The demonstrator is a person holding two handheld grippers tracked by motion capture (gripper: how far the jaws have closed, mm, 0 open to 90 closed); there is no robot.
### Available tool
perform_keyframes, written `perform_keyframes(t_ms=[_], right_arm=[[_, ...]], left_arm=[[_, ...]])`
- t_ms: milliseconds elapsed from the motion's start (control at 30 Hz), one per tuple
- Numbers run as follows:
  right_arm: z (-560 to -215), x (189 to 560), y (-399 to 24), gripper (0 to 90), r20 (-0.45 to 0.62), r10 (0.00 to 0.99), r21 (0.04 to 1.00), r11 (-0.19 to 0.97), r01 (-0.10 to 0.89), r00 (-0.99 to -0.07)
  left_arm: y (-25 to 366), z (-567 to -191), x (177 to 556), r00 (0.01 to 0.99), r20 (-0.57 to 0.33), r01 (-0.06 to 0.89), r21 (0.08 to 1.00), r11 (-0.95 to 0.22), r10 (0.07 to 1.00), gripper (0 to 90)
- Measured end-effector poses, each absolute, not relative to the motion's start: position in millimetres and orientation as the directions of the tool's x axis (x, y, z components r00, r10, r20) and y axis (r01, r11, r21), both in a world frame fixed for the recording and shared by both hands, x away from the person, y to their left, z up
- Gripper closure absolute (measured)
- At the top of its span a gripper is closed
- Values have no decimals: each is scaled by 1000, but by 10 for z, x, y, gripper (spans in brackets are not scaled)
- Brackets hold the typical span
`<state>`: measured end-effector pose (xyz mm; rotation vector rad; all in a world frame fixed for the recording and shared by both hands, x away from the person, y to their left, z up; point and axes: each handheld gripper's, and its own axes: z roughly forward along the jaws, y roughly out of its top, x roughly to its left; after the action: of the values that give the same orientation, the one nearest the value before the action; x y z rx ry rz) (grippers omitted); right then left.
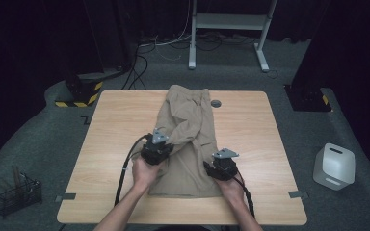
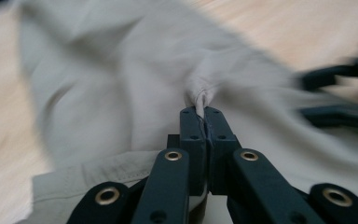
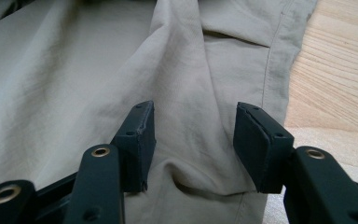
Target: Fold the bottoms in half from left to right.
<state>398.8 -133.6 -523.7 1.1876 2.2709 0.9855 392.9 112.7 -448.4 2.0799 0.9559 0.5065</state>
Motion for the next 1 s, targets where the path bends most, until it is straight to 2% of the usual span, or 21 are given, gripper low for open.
perform_keyframes(t_ms=[33, 100, 233, 333, 400, 467, 700, 800, 867, 933, 1000], right_arm=[[-5237, 3988, -1336, 484, -21, 826, 738, 393, 550, -563], [-5237, 3986, -1337, 469, -21, 827, 737, 393, 550, -562], [-5236, 3963, -1376, 436, -20, 829, 736, 391, 553, -559], [-5236, 3925, -1410, 435, -36, 831, 738, 397, 546, -555], [-5236, 3909, -1411, 436, -42, 832, 738, 399, 544, -553], [-5236, 3904, -1406, 437, -45, 834, 738, 399, 545, -550], [-5230, 3881, -1398, 438, -60, 836, 736, 406, 541, -545], [-5196, 3816, -1386, 443, -75, 830, 734, 421, 533, -552], [-5179, 3784, -1396, 448, -60, 828, 743, 410, 529, -557], [-5131, 3687, -1432, 456, -25, 814, 755, 396, 522, -580], [-5135, 3631, -1446, 457, -12, 799, 747, 406, 526, -601]], left_arm=[[1127, -4484, 3929, 638, 34, 460, 784, -416, 769, 875], [903, -4588, 3895, 705, 8, 464, 750, -471, 709, 865], [860, -4691, 3845, 717, -19, 464, 759, -457, 697, 798], [934, -4604, 3775, 710, -16, 441, 790, -427, 704, 732], [1051, -4477, 3720, 705, -35, 422, 823, -379, 708, 655], [1228, -4321, 3647, 692, -17, 385, 855, -348, 722, 597], [1570, -4393, 3666, 616, 21, 426, 832, -356, 787, 454], [1674, -4501, 3662, 578, 67, 445, 809, -383, 813, 441], [1714, -4538, 3662, 569, 66, 459, 802, -383, 819, 438], [1813, -4673, 3688, 555, 19, 518, 774, -364, 831, 438], [1831, -4723, 3702, 553, 7, 534, 764, -362, 833, 453]])
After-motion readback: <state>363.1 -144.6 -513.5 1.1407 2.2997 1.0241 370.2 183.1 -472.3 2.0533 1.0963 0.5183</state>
